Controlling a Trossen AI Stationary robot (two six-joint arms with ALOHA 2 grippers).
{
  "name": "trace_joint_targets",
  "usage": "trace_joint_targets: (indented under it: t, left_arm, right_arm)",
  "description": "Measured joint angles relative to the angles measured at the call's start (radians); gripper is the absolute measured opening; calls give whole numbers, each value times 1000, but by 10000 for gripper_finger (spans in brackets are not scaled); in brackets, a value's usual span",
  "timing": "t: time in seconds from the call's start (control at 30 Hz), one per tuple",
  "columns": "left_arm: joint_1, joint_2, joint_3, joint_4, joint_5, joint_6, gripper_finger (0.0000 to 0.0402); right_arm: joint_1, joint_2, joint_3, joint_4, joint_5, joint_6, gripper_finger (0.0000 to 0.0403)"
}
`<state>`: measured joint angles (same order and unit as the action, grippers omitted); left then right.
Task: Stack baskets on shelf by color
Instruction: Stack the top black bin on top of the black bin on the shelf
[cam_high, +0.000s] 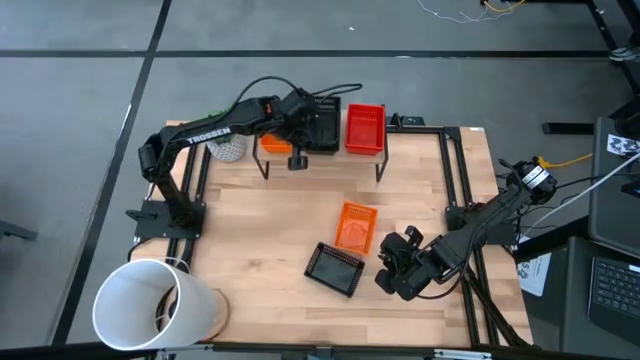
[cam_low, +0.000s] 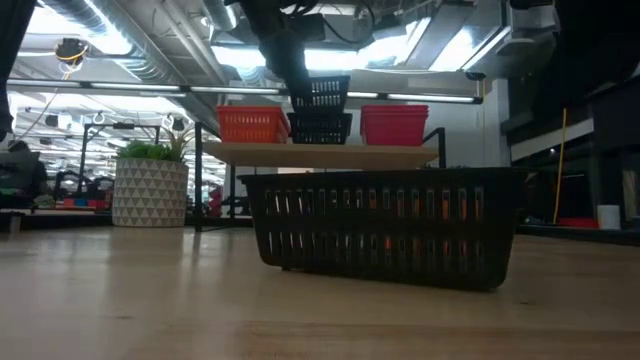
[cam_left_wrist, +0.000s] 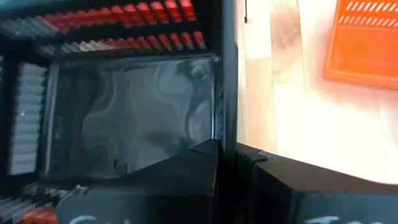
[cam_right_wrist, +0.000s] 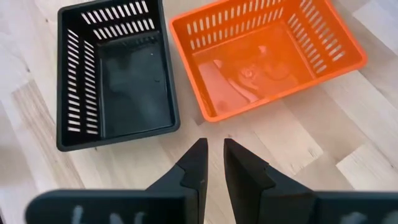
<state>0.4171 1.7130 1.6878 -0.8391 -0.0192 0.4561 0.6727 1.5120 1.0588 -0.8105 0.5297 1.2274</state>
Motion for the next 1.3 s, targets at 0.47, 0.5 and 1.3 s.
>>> trace_joint_targets:
  t: [0.47,0.5,1.3]
  left_arm:
    - [-14,9,0,-4,3,51,21]
    - [-14,11,0,-3,-3,50,26]
    - [-35,8,0,-40,-75,-3,138]
  right_arm:
    - [0,0,0,-1,0,0,53]
    - [0,0,0,-1,0,0,53]
    - [0,0,0,-1,-10,0,53]
